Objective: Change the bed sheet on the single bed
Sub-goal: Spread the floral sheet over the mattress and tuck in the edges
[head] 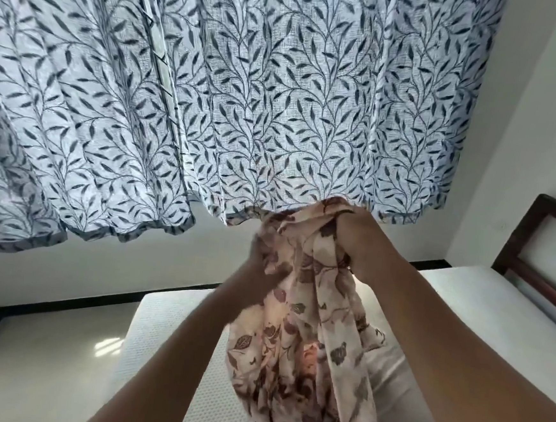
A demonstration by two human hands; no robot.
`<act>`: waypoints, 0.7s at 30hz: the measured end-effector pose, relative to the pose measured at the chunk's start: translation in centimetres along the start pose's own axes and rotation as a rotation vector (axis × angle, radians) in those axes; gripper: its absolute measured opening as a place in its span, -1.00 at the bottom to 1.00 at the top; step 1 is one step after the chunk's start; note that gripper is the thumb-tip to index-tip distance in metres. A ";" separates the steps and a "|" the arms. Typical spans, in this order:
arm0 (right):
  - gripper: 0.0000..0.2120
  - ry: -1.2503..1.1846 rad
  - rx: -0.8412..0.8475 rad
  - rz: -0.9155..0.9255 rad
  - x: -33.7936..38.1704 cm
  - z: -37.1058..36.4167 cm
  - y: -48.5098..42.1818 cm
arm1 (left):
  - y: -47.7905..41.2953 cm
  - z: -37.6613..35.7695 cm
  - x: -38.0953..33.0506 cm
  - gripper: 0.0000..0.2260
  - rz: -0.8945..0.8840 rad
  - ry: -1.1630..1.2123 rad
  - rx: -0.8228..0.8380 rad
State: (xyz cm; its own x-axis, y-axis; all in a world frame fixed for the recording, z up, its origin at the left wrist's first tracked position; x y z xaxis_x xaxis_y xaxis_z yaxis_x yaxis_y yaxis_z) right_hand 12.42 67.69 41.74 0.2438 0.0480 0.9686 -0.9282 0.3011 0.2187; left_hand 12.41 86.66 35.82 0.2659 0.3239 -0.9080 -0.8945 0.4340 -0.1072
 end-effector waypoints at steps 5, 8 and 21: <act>-0.65 -0.107 0.116 -0.167 -0.5 -2.9 -0.7 | 4.2 -6.5 4.0 -0.53 0.180 -0.226 0.573; -0.66 -0.190 0.356 -0.233 -0.7 -6.3 1.1 | 4.6 -9.0 5.0 -0.36 0.218 -0.417 0.511; -0.64 0.494 0.606 -0.037 -8.6 -2.2 0.6 | -0.2 0.5 1.8 -0.50 0.125 1.200 -0.199</act>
State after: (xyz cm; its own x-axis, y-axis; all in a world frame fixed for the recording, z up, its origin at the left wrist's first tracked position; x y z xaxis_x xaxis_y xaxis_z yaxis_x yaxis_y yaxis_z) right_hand 10.38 69.52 33.33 0.2423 0.5091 0.8259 -0.8738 -0.2554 0.4137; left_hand 13.28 87.57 34.47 -0.2325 -0.6728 -0.7024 -0.9574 0.2856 0.0433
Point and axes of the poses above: each hand's wrist, its own y-axis away from the middle knuckle, its own z-axis out of the back of the hand, x = y × z, the point moved 4 cm from there along -y, towards the middle knuckle, and after that the axes turned 7 degrees about -z, right-handed, at the moved point
